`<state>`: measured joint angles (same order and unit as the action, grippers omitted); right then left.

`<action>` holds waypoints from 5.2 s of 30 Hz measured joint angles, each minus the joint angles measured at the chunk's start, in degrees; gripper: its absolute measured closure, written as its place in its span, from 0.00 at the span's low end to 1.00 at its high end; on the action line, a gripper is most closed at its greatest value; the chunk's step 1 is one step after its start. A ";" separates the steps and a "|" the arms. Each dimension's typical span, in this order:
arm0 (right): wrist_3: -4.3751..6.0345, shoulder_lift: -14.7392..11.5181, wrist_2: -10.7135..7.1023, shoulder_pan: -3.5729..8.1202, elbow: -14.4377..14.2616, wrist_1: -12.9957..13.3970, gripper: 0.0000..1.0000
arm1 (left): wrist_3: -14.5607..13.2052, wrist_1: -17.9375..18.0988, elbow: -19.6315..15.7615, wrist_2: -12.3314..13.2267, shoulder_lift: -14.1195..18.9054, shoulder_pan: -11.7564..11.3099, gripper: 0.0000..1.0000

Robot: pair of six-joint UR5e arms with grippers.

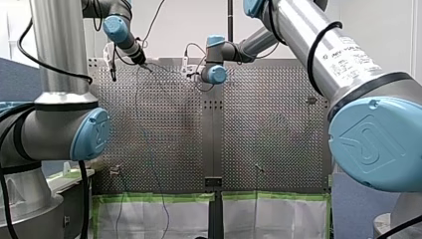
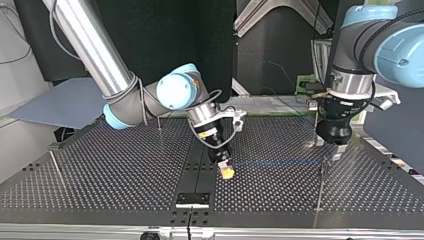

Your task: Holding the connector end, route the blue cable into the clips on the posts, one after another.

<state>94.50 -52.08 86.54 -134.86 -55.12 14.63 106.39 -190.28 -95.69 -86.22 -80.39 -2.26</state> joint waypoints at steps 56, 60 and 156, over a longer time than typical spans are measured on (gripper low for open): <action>0.00 0.08 -0.06 -0.01 -0.01 -0.57 1.00 | -7.91 -0.24 0.00 -3.77 -0.54 1.63 0.01; 0.00 0.08 -0.05 0.02 -0.01 -0.63 1.00 | -10.17 -0.29 0.00 -2.79 -0.52 2.46 0.01; -0.88 0.08 -0.12 -0.44 0.05 -0.38 1.00 | -17.65 23.12 1.05 -14.35 -12.53 10.59 1.00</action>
<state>93.62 -52.00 86.42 -135.30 -55.07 14.25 88.74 -167.15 -94.64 -100.57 -92.93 8.33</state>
